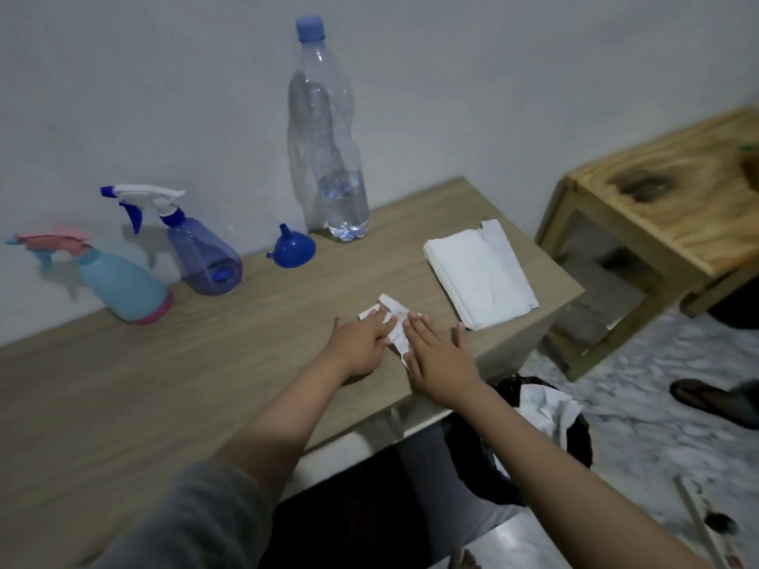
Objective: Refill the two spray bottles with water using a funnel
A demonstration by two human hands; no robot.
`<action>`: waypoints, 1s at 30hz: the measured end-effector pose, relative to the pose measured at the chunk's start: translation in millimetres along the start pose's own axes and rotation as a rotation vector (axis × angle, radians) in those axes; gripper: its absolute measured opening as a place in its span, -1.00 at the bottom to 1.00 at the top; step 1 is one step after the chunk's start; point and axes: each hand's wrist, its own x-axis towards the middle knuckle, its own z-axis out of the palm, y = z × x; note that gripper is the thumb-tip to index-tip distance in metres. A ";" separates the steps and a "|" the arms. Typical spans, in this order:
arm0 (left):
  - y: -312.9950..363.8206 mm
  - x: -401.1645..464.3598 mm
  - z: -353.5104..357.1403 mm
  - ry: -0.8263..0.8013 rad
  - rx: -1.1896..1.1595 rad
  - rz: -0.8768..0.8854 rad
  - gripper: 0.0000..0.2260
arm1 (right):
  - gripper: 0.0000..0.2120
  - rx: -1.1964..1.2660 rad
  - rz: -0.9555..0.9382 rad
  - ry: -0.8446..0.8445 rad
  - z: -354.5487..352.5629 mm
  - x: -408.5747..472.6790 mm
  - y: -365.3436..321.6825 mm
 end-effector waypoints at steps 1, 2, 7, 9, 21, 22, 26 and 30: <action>7.4 -7.6 5.2 0.051 -0.039 0.025 -0.58 | -0.53 0.012 -0.029 0.104 1.1 -12.1 0.2; 14.9 -14.7 11.0 0.123 -0.112 0.034 -0.61 | -0.61 0.042 -0.052 0.199 2.9 -23.5 2.9; 68.9 -32.7 26.6 0.311 -0.464 0.012 -0.81 | -0.76 0.378 0.046 0.527 -1.2 -81.6 33.5; 95.0 -32.0 34.3 0.318 -0.539 0.059 -0.84 | -0.72 0.450 0.123 0.613 -8.1 -102.2 49.0; 205.3 13.9 120.0 0.113 -0.723 0.002 -0.88 | -0.87 0.609 0.782 0.522 27.1 -169.9 150.1; 207.7 20.4 129.4 0.094 -0.719 -0.009 -0.89 | -0.87 0.635 0.816 0.480 34.1 -169.5 157.4; 211.1 42.2 160.2 -0.230 -0.643 0.024 -0.74 | -0.71 0.777 0.907 0.211 57.4 -164.2 178.4; 207.1 48.7 175.8 -0.460 -0.465 0.067 -0.56 | -0.62 0.780 0.928 0.056 69.9 -167.4 192.7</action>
